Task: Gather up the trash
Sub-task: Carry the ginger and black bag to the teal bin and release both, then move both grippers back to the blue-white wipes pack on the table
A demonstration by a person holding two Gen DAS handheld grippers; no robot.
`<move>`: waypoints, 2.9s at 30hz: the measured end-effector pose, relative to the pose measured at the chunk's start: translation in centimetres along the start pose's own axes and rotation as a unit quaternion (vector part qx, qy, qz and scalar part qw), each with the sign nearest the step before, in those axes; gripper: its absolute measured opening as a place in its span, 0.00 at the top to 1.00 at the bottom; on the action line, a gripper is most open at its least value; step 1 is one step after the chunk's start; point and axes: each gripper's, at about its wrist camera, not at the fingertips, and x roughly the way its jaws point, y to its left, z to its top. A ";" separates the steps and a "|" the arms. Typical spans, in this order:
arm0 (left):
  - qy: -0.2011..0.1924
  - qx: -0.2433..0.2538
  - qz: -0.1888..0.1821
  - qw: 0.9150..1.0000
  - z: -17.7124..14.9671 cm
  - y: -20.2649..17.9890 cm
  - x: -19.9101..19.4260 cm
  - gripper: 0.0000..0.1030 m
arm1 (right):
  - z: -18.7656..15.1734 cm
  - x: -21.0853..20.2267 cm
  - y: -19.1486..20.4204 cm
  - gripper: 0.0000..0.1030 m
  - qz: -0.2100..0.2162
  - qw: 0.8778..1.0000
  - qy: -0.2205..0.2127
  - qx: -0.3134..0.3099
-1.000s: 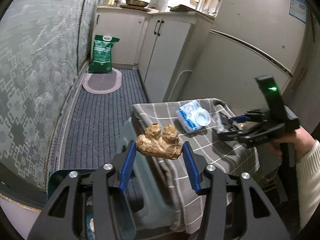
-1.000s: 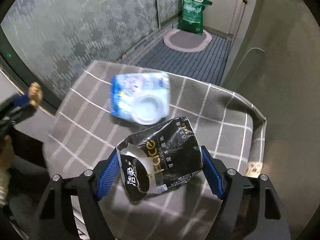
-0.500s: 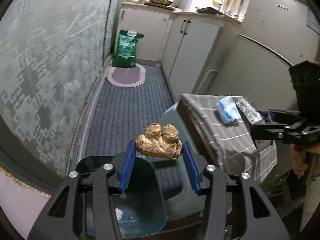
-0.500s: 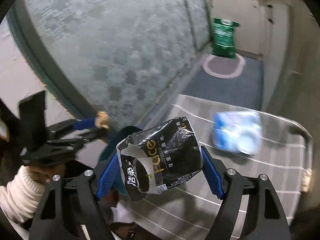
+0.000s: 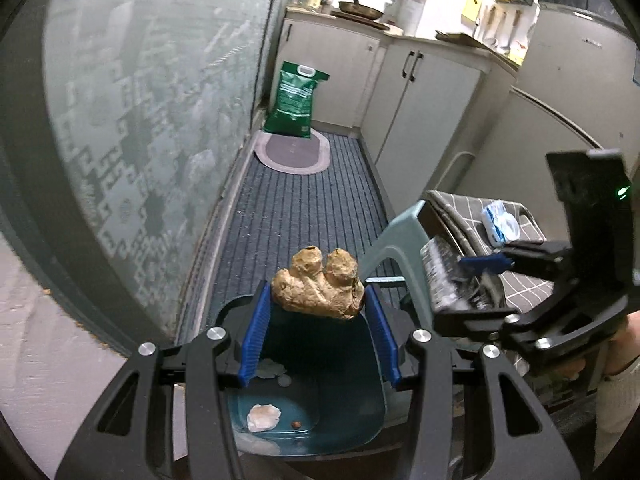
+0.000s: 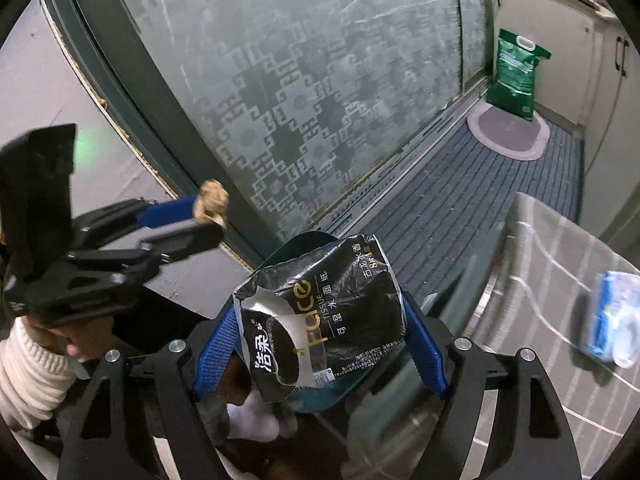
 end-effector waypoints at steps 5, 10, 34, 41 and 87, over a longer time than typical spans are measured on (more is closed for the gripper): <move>-0.013 -0.014 0.005 1.000 0.1 1.6 -1.7 0.51 | 0.4 2.4 1.0 0.24 0.000 1.000 0.018 -0.004; -0.019 -0.021 0.004 1.000 0.2 2.2 -3.0 0.51 | 0.2 5.5 2.5 0.22 0.001 0.999 0.049 -0.018; 0.016 0.005 0.007 1.000 -0.9 1.1 -1.2 0.51 | 0.7 3.9 1.5 0.11 -0.017 1.000 0.015 0.004; 0.034 0.022 0.006 0.999 -1.0 -0.3 0.4 0.47 | 0.5 0.9 -0.4 0.11 -0.025 0.999 -0.016 0.025; 0.011 0.086 -0.067 0.994 2.2 -15.2 6.1 0.36 | -8.3 -12.3 -13.8 0.24 -0.182 0.976 -0.077 0.095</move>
